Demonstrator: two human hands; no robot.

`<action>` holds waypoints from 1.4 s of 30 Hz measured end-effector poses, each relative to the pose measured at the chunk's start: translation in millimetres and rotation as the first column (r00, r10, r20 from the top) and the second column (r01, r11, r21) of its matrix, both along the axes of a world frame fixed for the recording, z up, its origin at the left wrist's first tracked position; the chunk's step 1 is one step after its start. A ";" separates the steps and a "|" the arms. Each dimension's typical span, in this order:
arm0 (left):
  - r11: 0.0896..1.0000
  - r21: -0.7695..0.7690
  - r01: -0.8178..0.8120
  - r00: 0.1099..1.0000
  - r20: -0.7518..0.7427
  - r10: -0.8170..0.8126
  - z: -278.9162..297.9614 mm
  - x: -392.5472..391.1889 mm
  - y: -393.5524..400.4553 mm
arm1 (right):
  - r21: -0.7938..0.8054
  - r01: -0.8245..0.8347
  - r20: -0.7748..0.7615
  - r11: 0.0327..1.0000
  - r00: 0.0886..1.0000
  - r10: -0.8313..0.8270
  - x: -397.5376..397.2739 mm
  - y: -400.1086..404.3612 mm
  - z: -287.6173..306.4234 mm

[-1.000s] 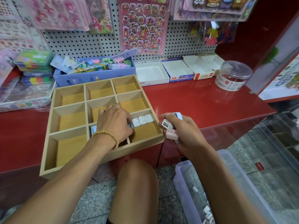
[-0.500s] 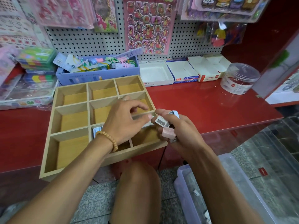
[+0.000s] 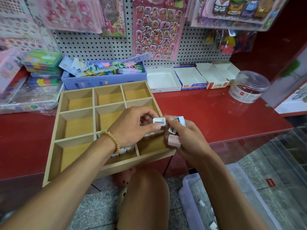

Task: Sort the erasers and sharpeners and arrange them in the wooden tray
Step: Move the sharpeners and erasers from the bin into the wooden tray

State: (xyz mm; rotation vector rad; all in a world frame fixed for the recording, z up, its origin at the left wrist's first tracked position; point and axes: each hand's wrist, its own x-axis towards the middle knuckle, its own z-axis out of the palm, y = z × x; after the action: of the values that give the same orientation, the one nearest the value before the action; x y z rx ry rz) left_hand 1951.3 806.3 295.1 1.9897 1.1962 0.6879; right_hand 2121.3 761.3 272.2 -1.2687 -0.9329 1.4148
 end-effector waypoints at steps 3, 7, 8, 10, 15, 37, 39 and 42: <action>0.999 -0.009 -0.036 0.999 0.031 0.036 -0.7 1.2 0.3 | 0.030 -0.060 0.150 0.998 0.987 0.054 2.1 -0.9 0.7; 0.997 -0.069 -0.015 0.993 0.120 0.024 6.3 6.1 -3.5 | 0.094 -0.083 0.261 0.992 0.964 0.056 -3.1 1.4 5.8; 0.995 -0.098 -0.004 0.987 0.161 0.020 8.2 5.5 -3.5 | 0.099 -0.075 0.245 0.992 0.968 0.049 -3.7 1.8 6.1; 0.989 -0.145 0.007 0.969 0.245 0.029 10.3 2.7 -2.2 | 0.097 -0.058 0.210 0.994 0.977 0.037 -2.7 1.4 8.4; 0.981 -0.188 0.042 0.946 0.325 0.021 7.3 2.1 -1.0 | 0.106 -0.034 0.132 0.994 0.991 0.020 -5.4 3.8 6.7; 0.963 0.223 0.150 0.827 -0.563 0.001 -26.6 23.6 -2.7 | -0.081 0.168 0.142 0.982 0.978 -0.155 30.8 -5.5 -15.1; 0.961 0.223 0.163 0.818 -0.575 -0.005 -30.9 26.5 -1.3 | -0.087 0.164 0.131 0.983 0.980 -0.152 30.8 -6.4 -15.2; 0.960 0.237 0.150 0.822 -0.570 0.012 -33.5 25.5 -0.8 | -0.085 0.161 0.133 0.983 0.980 -0.149 29.9 -4.8 -16.2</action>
State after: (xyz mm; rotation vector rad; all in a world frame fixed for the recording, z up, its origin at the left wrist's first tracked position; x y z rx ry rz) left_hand 1976.7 805.5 261.6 2.5726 1.4088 0.2176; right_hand 2151.2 756.5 256.0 -1.4838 -0.8382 1.2812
